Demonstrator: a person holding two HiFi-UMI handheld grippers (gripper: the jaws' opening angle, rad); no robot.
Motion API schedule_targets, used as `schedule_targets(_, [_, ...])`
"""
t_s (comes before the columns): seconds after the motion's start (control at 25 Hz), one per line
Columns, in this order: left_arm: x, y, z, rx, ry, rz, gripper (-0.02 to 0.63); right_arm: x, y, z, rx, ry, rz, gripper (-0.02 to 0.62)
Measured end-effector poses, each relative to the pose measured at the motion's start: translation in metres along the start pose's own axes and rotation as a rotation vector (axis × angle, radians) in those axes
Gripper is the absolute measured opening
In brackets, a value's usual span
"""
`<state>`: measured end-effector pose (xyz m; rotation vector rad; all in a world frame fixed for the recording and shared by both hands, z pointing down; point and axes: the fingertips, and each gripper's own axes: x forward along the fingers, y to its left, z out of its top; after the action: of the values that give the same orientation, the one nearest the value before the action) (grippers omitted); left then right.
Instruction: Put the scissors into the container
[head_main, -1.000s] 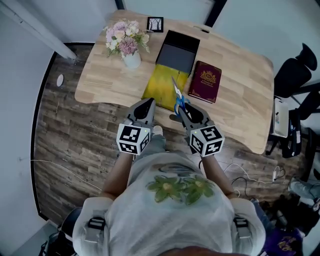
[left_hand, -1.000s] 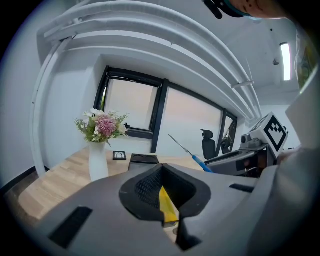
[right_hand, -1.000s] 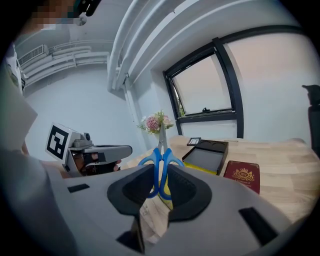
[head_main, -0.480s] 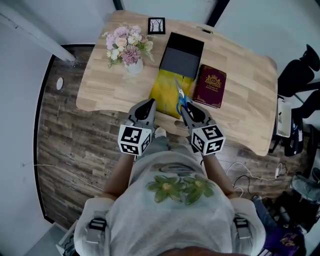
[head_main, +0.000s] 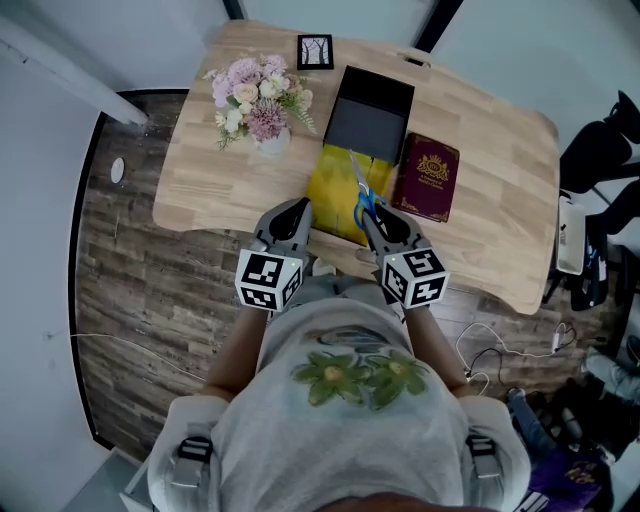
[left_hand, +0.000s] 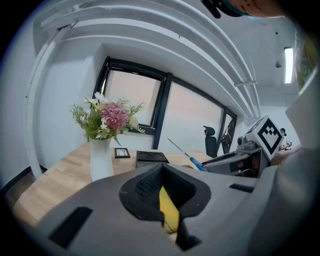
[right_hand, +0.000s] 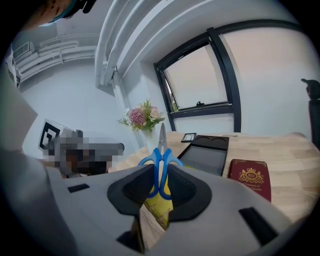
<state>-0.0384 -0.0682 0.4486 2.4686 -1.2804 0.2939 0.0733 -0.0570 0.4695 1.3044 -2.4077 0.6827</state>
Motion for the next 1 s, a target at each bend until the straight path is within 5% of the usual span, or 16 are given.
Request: schedule_targets(1.0, [0.028,0.021,-0.009,-0.03,0.047,-0.011,0.005,0.042,-0.017,-0.013,0.025,0.077,0.001,0.083])
